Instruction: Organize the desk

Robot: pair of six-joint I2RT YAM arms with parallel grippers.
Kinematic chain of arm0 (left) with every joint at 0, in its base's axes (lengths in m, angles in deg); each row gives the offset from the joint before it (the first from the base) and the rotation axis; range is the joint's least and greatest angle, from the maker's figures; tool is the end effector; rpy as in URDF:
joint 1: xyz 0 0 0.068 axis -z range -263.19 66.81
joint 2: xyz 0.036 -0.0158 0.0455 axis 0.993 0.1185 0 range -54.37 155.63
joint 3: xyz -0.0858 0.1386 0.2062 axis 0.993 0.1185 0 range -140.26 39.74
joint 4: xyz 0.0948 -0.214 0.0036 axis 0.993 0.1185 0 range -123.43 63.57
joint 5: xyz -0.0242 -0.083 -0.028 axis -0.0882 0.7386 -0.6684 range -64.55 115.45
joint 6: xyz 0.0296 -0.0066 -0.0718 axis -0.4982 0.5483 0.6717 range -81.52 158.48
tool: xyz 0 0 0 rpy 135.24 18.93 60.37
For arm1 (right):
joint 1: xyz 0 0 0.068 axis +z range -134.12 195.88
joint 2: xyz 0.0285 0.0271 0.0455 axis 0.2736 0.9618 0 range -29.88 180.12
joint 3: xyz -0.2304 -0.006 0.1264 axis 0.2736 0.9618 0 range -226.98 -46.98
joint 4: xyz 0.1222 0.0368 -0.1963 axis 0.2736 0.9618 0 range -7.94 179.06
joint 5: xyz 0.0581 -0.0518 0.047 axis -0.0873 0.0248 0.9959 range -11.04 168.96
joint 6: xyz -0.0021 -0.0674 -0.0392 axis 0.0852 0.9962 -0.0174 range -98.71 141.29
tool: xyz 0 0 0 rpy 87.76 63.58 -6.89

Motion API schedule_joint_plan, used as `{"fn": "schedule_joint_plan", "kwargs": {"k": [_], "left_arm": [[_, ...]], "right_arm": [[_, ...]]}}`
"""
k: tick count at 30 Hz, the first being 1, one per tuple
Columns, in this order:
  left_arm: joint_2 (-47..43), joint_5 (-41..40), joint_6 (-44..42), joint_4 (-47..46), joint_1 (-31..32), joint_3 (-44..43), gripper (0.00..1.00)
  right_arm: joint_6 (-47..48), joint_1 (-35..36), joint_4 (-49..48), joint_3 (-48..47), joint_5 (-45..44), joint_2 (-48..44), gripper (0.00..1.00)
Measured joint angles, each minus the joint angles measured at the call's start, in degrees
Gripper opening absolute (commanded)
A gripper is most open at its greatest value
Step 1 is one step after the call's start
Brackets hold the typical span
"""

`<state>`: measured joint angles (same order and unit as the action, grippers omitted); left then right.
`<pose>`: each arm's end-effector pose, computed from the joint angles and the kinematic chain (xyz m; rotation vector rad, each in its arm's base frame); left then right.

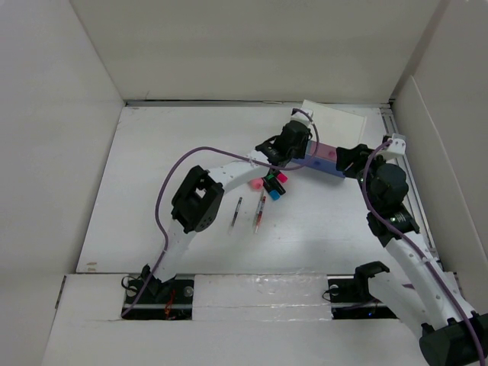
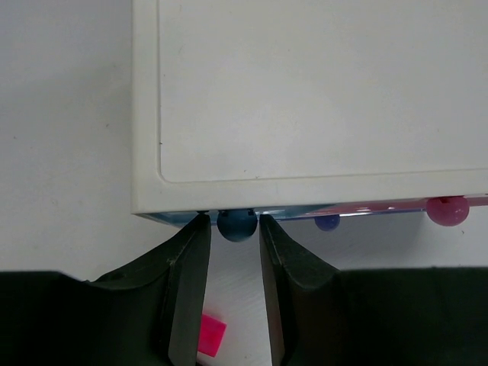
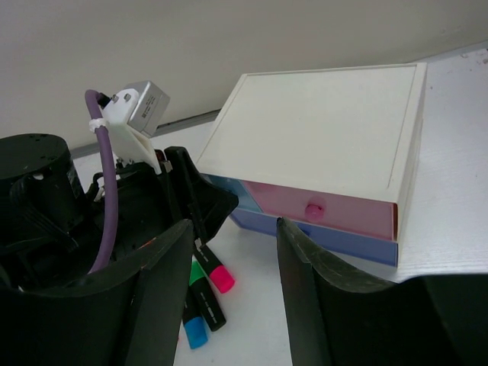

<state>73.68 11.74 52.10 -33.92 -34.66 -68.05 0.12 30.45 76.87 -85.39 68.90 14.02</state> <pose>0.3627 -0.3866 0.2480 0.4234 1.8910 -0.5022 0.1938 0.0383 0.3278 0.2292 1.5700 0.3502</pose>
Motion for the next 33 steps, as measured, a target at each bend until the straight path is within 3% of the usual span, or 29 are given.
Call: {"fn": "schedule_joint_plan", "kwargs": {"k": [19, 33], "left_arm": [[0.6, -0.5, -0.9, 0.0, 0.5, 0.0, 0.02], [-8.0, -0.2, -0.4, -3.7, 1.7, 13.1, 0.0]], "right_arm": [[0.0, 0.0, -0.2, 0.0, 0.7, -0.1, 0.51], [0.0, 0.0, -1.7, 0.0, 1.0, 1.2, 0.51]]}}
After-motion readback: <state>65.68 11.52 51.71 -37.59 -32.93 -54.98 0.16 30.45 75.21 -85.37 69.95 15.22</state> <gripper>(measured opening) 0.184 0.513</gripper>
